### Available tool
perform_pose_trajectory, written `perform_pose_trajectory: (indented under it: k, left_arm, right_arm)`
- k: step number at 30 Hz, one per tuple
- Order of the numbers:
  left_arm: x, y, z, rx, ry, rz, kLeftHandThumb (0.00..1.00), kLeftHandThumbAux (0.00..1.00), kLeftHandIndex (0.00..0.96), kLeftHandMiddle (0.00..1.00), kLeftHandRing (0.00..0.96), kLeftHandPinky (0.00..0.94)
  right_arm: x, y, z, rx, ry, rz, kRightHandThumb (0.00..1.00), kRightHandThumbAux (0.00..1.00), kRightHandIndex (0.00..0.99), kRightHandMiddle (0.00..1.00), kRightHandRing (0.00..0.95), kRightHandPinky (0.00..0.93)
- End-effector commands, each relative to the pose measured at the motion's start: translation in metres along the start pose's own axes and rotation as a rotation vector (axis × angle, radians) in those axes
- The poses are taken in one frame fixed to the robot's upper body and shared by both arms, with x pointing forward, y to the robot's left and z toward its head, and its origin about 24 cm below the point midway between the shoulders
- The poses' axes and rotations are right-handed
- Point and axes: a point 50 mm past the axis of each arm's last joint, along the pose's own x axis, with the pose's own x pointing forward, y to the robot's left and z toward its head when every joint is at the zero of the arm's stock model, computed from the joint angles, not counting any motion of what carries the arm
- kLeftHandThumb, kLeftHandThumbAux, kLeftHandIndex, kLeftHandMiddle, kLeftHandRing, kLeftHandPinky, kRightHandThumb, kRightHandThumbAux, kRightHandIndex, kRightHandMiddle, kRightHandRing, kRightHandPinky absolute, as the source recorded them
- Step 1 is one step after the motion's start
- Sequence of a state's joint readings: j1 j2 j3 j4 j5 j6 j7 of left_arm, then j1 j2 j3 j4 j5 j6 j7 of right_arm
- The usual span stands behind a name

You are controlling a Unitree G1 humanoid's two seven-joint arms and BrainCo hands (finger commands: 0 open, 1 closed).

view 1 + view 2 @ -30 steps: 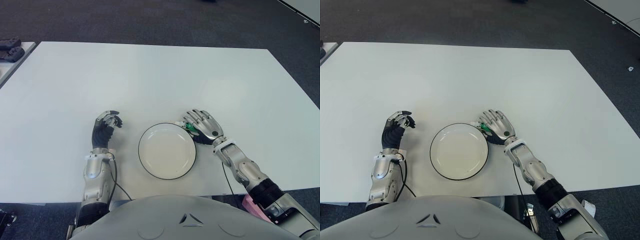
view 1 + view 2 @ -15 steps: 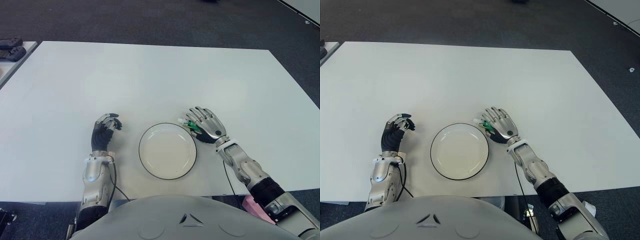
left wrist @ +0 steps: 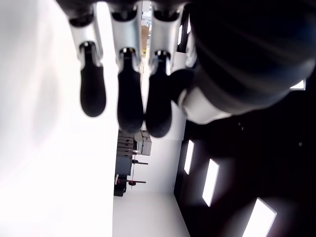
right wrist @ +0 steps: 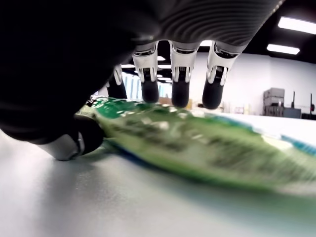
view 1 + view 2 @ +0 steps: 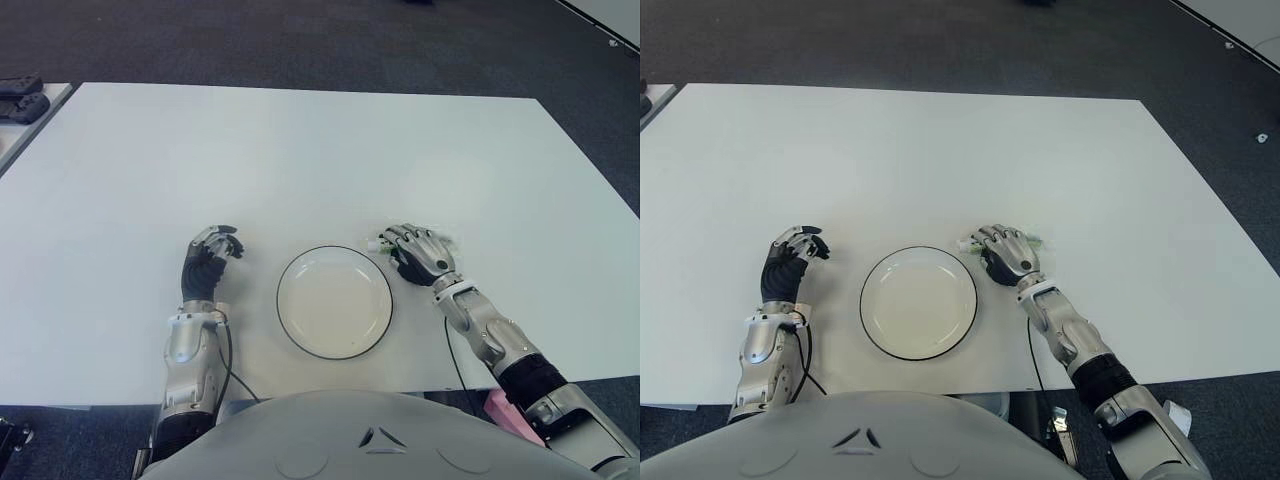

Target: Put the toothpaste on the table into the plate.

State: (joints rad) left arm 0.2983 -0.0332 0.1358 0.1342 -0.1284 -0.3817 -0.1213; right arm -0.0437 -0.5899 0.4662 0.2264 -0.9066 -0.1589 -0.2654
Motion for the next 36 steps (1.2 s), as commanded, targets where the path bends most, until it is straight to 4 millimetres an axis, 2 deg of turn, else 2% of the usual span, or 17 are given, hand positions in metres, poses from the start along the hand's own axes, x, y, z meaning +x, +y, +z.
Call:
perform_pose_trajectory:
  k: [1,3,6,16,19,30,36]
  left_arm:
    - [-0.001,-0.001,-0.002,-0.003,0.02,0.009,0.695,0.72,0.434,0.6,0.574,0.558]
    - [-0.001,-0.001,-0.002,-0.003,0.018,0.01,0.695,0.72,0.434,0.601,0.574,0.556]
    - [-0.001,0.0,-0.002,-0.002,0.019,0.009,0.695,0.72,0.434,0.601,0.576,0.56]
    - [0.0,0.0,-0.001,-0.001,0.016,0.008,0.695,0.72,0.434,0.602,0.581,0.568]
    - [0.0,0.0,-0.001,-0.001,0.013,0.007,0.695,0.72,0.434,0.604,0.582,0.566]
    - [0.0,0.0,0.0,-0.001,0.007,0.005,0.694,0.72,0.434,0.601,0.578,0.56]
    - [-0.001,0.0,0.0,0.0,0.014,0.009,0.695,0.72,0.434,0.6,0.577,0.56]
  right_arm:
    - [-0.005,0.008,0.001,0.064,-0.005,0.063,0.844,0.668,0.446,0.423,0.493,0.527]
    - [-0.005,0.007,0.001,0.09,-0.004,0.056,0.906,0.663,0.453,0.426,0.487,0.54]
    - [-0.005,0.006,0.001,0.124,-0.006,0.042,0.936,0.659,0.457,0.436,0.48,0.548]
    - [-0.004,0.002,0.0,0.163,-0.007,0.031,0.953,0.655,0.469,0.455,0.464,0.539]
    - [-0.004,0.001,-0.001,0.172,-0.006,0.032,0.984,0.663,0.459,0.446,0.444,0.49]
    - [-0.006,-0.008,-0.006,0.233,-0.014,0.048,0.999,0.666,0.445,0.439,0.472,0.448]
    - [-0.005,-0.017,-0.011,0.258,-0.019,0.041,1.0,0.668,0.409,0.442,0.475,0.459]
